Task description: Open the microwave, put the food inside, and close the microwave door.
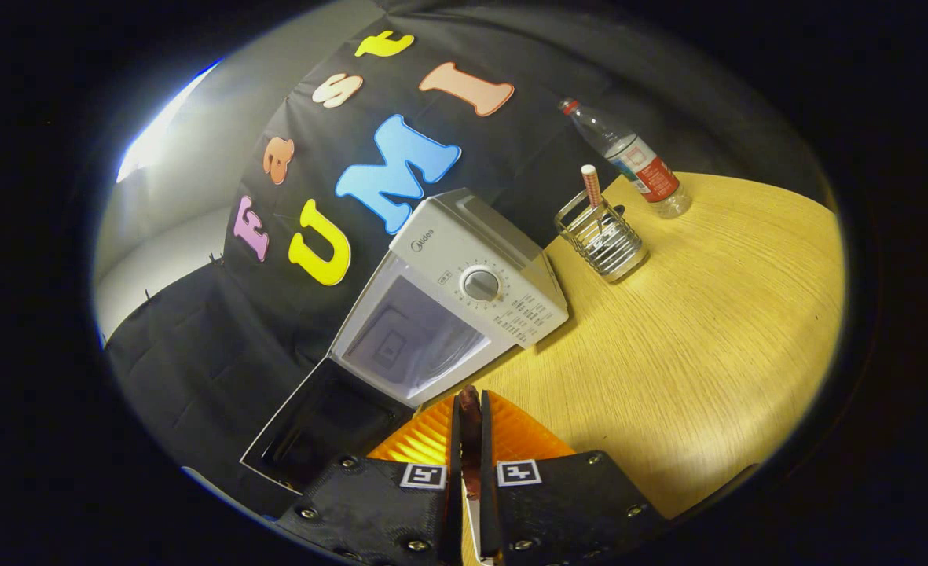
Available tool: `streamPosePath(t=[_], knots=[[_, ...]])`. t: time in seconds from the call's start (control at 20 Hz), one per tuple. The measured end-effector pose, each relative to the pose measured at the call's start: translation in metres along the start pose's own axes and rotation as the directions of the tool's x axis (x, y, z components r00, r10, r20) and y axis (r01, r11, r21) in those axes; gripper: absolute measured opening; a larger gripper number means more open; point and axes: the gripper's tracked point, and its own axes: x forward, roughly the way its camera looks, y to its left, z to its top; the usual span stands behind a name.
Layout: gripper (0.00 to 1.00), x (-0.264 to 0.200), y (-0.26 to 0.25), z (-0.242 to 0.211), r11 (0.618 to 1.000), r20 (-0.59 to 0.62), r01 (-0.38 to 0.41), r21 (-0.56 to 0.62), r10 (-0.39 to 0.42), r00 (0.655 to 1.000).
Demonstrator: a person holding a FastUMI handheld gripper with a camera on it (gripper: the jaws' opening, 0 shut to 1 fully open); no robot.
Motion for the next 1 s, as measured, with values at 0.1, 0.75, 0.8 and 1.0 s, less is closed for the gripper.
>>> streamPosePath(t=[0.1,0.75,0.8,1.0], knots=[[0.09,0.001,0.017,0.005,1.0,0.011,-0.019,0.005,0.019,1.0],[0.09,0.109,0.133,-0.003,0.995,0.071,-0.081,-0.06,0.085,0.994],[0.09,0.12,0.137,-0.006,0.995,0.073,-0.077,-0.069,0.082,0.994],[0.09,0.159,0.149,-0.009,0.993,0.116,-0.042,-0.107,0.054,0.992]])
